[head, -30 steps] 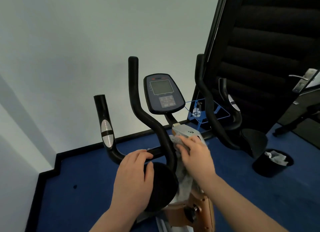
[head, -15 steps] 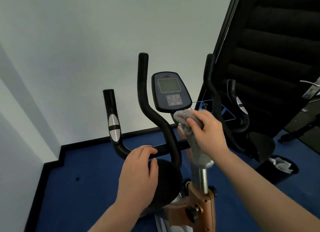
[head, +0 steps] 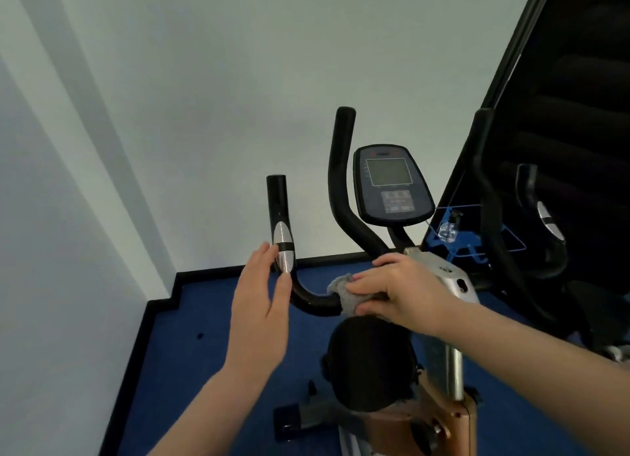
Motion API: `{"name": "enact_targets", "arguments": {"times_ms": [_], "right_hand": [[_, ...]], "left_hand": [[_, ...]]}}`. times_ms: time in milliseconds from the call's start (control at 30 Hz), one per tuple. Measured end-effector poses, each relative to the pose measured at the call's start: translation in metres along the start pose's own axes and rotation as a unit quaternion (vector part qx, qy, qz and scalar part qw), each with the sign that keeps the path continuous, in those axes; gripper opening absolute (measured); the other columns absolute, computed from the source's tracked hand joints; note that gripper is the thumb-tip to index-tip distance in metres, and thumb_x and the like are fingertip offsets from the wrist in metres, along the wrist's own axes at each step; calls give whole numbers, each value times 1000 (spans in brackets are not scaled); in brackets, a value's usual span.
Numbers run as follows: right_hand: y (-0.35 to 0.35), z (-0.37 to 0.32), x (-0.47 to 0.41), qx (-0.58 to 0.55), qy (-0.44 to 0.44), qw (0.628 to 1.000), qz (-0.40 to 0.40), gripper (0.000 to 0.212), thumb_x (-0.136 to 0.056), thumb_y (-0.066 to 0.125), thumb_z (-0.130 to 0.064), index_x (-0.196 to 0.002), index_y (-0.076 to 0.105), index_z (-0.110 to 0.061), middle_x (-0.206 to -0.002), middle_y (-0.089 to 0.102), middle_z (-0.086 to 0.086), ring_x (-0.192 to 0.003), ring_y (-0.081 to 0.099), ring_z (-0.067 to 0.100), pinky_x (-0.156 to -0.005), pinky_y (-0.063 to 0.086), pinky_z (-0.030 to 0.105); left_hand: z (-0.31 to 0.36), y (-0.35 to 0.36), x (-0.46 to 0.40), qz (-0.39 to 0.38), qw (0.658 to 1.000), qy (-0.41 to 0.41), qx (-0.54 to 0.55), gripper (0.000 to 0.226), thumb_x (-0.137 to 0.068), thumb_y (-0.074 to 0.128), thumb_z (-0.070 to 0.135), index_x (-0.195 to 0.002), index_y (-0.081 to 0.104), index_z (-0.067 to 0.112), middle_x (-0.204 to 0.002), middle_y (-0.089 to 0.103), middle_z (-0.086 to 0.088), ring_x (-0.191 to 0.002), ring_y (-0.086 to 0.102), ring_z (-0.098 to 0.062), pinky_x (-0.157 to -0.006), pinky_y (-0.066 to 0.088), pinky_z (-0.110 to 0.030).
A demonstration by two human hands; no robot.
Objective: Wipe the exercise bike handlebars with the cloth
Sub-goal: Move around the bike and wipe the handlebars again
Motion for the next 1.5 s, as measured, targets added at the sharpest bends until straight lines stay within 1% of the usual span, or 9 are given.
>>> {"name": "enact_targets", "arguments": {"times_ms": [200,300,567,700,833,1033,1200,1367,1500], "right_hand": [[-1,0,-16,8,69,994,-83,38,-81,62,-52,-118,61,-45,-94,73,-9,-82,61,7,-76,49,30],[0,1,-8,71,96,990,-75,37,-85,56,-53,-120,59,-43,-97,71,-9,-90,64,13,-76,51,32],[29,-39,-50,-162,220,960,-56,29,-91,52,-47,-86,64,-22,-74,66,-4,-71,60,9,-66,47,32],[34,-49,-39,-157,283,943,-80,29,-95,41,-49,-119,49,-34,-106,63,-11,-96,56,12,-80,44,33],[40,-81,-63,-33,381,922,54,23,-100,26,-39,-108,40,-23,-103,55,-4,-96,55,18,-70,26,30],[48,-76,-102,-124,536,812,197,21,-99,18,-43,-111,34,-37,-104,53,-15,-92,59,12,-66,31,28],[44,-79,-100,-76,576,778,239,47,-84,-4,-60,-108,34,-45,-85,51,-17,-83,62,11,-61,34,31],[21,-48,-164,35,502,841,196,38,-98,35,-22,-134,24,-20,-111,51,1,-83,61,25,-58,38,34],[24,-58,-155,45,484,842,233,28,-89,54,-42,-103,35,-28,-78,52,-9,-50,47,14,-40,26,23]], "left_hand": [[-2,7,-11,-32,999,5,27,45,-97,41,31,-142,34,36,-148,32,23,-133,25,13,-113,21,-21],[0,6,-24,-45,997,52,20,45,-97,42,36,-142,35,36,-148,30,26,-134,23,13,-111,22,-20],[-5,-19,-86,-80,988,122,40,45,-95,39,41,-140,37,35,-150,30,23,-136,24,11,-107,23,-8],[-7,-23,-124,-116,980,150,60,48,-94,38,36,-142,33,35,-152,26,22,-138,20,10,-108,16,-5],[-11,-20,-161,-166,971,159,72,43,-95,35,40,-138,37,40,-147,34,26,-135,26,12,-106,20,-4],[-18,-11,-174,-215,960,121,135,40,-94,35,42,-131,50,36,-130,53,27,-123,43,12,-96,31,-2],[-20,-13,-180,-247,948,126,157,40,-94,34,44,-130,49,40,-129,52,33,-124,42,12,-96,31,-1],[-21,-14,-184,-263,941,117,178,35,-95,35,41,-126,52,41,-124,55,32,-121,46,11,-92,33,-1],[-22,-17,-190,-278,938,118,169,34,-96,36,40,-124,54,42,-123,56,32,-122,45,10,-92,31,-1]]}}
Point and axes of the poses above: each hand's wrist, its own x-axis away from the middle knuckle, its own y-axis out of the palm, z = x × y, the point moved 6 cm from there along -x, towards the middle knuckle
